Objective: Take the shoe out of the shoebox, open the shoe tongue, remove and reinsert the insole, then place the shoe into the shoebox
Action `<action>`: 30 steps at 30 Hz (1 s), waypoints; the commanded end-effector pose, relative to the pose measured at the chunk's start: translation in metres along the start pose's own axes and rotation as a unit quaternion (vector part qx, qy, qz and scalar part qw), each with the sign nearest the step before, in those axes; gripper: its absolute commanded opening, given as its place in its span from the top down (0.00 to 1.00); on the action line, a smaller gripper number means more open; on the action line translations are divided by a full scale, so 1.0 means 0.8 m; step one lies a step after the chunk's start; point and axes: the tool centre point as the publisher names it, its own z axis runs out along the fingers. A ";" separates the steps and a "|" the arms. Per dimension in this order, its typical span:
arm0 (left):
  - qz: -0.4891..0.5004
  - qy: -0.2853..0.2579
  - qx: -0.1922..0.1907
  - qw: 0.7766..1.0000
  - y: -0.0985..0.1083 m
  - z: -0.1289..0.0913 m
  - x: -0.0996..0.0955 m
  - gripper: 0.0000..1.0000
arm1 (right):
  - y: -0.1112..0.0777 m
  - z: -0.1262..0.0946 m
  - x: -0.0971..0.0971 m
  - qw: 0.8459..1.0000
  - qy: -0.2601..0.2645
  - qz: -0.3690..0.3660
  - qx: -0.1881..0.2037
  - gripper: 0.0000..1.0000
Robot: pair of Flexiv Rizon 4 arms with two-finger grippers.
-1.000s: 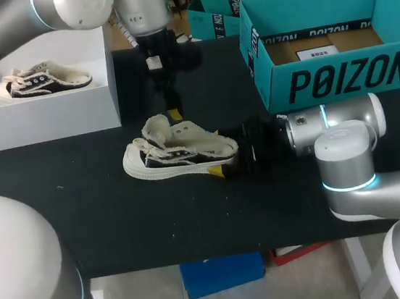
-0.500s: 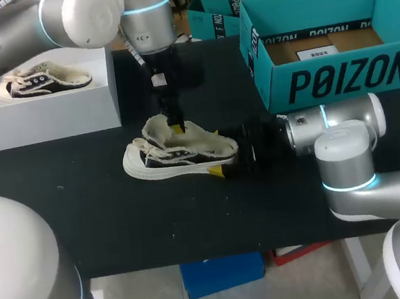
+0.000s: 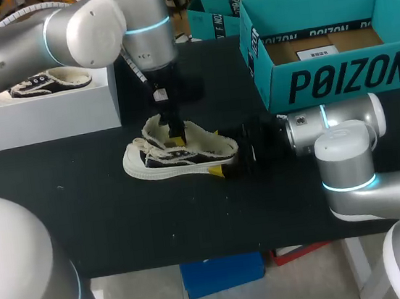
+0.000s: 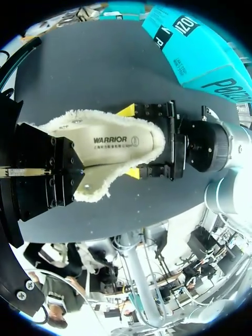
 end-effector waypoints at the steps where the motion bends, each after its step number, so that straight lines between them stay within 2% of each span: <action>1: -0.001 -0.002 0.002 1.000 0.003 0.016 0.000 1.00 | -0.011 0.006 0.001 1.000 -0.001 0.000 0.000 1.00; 15: -0.018 0.006 -0.001 1.000 0.016 0.048 -0.003 1.00 | -0.011 0.006 0.001 1.000 -0.001 0.000 0.000 1.00; 30: -0.014 0.012 -0.017 1.000 0.006 0.068 -0.015 1.00 | -0.011 0.006 0.001 1.000 -0.001 0.000 0.000 1.00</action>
